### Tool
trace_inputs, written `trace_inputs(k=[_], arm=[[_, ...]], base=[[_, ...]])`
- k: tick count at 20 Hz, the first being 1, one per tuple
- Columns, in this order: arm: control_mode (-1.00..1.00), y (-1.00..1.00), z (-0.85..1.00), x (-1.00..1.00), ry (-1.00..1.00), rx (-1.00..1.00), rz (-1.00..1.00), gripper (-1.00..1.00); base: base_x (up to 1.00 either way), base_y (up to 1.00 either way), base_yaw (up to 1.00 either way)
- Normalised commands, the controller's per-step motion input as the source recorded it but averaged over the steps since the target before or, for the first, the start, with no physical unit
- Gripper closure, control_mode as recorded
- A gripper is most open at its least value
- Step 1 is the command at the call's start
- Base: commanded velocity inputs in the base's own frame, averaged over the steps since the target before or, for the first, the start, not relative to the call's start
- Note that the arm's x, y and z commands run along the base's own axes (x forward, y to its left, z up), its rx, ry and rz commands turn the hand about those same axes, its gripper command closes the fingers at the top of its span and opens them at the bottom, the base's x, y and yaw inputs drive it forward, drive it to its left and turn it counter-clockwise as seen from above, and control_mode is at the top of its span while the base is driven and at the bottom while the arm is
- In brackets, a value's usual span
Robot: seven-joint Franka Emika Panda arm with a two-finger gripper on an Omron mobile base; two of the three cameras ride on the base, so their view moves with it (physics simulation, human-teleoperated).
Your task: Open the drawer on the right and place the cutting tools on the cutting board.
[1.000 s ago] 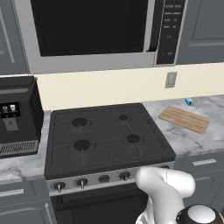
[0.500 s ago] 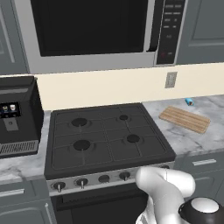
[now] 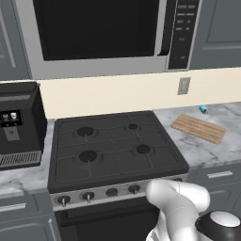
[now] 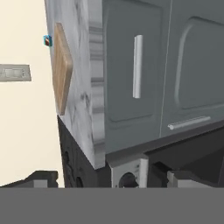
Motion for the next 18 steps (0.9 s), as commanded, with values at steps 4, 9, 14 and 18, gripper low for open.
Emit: trace_inputs(k=[4, 9, 14, 18], arm=[[-1.00, 0.00, -0.12, 0.34, -0.07, 0.00, 0.00, -1.00], [-1.00, 0.00, -0.14, 0.46, -0.04, 0.00, 0.00, -1.00], [-1.00, -0.02, -0.17, 0.13, -0.06, 0.00, 0.02, -1.00], [-1.00, -0.07, -0.28, 0.00, -0.15, 0.00, 0.04, -1.00]], base=[[0.00, 0.00, 0.00], [0.00, 0.00, 0.00], [0.00, 0.00, 0.00], [0.00, 0.00, 0.00]])
